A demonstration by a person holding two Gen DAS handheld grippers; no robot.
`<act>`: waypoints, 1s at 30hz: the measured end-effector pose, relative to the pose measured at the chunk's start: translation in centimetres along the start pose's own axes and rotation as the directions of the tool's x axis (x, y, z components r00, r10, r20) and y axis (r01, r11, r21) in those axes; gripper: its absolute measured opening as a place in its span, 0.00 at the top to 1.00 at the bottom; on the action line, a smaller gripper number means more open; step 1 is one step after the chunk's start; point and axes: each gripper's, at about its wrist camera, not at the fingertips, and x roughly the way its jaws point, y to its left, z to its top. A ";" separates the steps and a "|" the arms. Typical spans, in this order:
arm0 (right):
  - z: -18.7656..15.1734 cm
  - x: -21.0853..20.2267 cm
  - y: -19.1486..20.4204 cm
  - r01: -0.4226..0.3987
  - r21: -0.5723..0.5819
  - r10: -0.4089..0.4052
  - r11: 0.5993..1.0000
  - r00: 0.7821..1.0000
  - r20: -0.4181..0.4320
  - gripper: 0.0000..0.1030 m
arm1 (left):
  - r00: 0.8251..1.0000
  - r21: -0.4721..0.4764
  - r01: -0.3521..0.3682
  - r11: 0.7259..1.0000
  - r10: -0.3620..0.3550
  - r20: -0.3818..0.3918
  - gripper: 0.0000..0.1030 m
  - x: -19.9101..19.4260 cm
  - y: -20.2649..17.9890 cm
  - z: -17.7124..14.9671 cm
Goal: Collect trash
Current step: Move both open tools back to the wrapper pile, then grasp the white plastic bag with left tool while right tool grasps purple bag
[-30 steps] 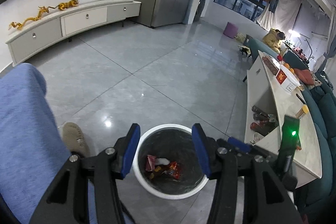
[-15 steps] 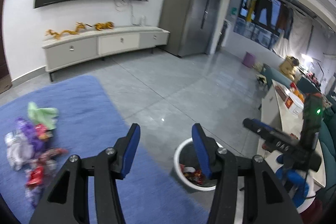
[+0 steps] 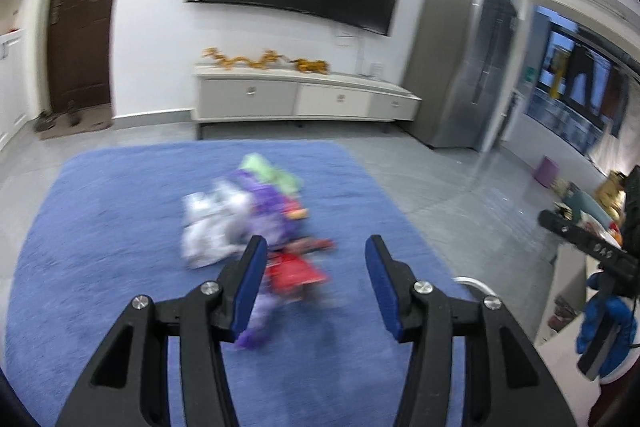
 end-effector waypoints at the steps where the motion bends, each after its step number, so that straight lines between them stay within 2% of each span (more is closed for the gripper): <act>1: -0.1 0.3 0.5 -0.006 -0.009 0.006 1.000 1.000 -0.005 0.57 | 1.000 -0.010 -0.016 1.000 0.016 -0.001 0.52 0.0 0.9 -0.2; 7: -0.1 2.7 3.2 -0.047 -0.054 0.045 0.997 0.998 -0.047 0.57 | 0.994 -0.080 -0.102 0.992 0.099 -0.039 0.52 0.0 7.0 -1.7; 11: -0.2 4.3 4.7 -0.068 -0.077 0.062 0.995 0.995 -0.078 0.57 | 0.991 -0.117 -0.125 0.985 0.117 -0.070 0.52 0.9 9.1 -2.4; 16: -0.2 5.8 5.8 -0.089 -0.098 0.078 0.991 0.991 -0.111 0.57 | 0.988 -0.137 -0.127 0.982 0.113 -0.102 0.52 2.2 10.1 -2.9; 30: -0.7 10.4 8.8 -0.161 -0.124 0.136 0.979 0.972 -0.192 0.57 | 0.986 -0.140 -0.068 0.988 0.046 -0.158 0.52 5.9 10.4 -1.8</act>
